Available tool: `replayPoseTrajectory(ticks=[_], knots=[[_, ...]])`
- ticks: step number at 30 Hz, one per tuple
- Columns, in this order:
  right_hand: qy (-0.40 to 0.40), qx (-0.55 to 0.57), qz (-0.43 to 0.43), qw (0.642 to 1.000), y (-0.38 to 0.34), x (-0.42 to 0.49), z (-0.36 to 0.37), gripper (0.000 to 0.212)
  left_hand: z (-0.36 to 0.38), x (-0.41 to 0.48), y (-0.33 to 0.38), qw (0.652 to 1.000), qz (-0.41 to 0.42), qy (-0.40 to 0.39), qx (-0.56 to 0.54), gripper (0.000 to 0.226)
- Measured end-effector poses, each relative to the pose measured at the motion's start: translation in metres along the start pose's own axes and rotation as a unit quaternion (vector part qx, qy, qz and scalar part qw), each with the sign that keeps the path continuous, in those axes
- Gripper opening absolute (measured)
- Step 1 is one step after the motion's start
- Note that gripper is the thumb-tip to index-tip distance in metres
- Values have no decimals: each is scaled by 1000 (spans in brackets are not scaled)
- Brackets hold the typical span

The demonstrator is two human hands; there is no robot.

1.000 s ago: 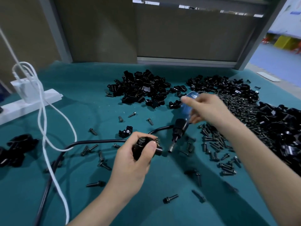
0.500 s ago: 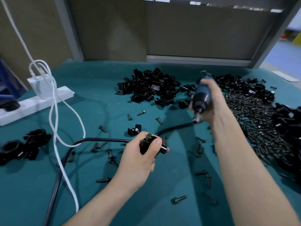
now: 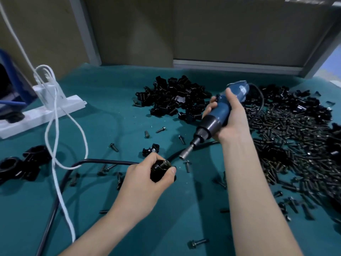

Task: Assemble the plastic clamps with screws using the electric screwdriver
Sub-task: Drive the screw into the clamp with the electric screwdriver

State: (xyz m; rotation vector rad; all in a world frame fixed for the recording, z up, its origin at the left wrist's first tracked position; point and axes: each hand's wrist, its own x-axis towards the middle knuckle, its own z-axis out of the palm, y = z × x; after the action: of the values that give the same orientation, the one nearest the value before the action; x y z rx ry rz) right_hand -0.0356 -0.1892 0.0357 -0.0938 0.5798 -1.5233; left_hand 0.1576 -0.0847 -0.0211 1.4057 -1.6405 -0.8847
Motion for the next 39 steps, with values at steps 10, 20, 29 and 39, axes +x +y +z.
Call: replayPoseTrajectory(ticks=[10,20,29,39], knots=[[-76,-35,-84,993,0,-1,12,9,-1,2,-2,997,1,67,23,18],[-72,-46,-86,993,18,-5,22,46,-1,6,-5,997,4,77,24,14],[-79,-54,-80,992,21,-7,25,39,-2,9,-6,997,-17,80,14,18],[-92,-72,-99,988,22,-6,26,16,-5,10,-4,998,-43,52,-8,23]])
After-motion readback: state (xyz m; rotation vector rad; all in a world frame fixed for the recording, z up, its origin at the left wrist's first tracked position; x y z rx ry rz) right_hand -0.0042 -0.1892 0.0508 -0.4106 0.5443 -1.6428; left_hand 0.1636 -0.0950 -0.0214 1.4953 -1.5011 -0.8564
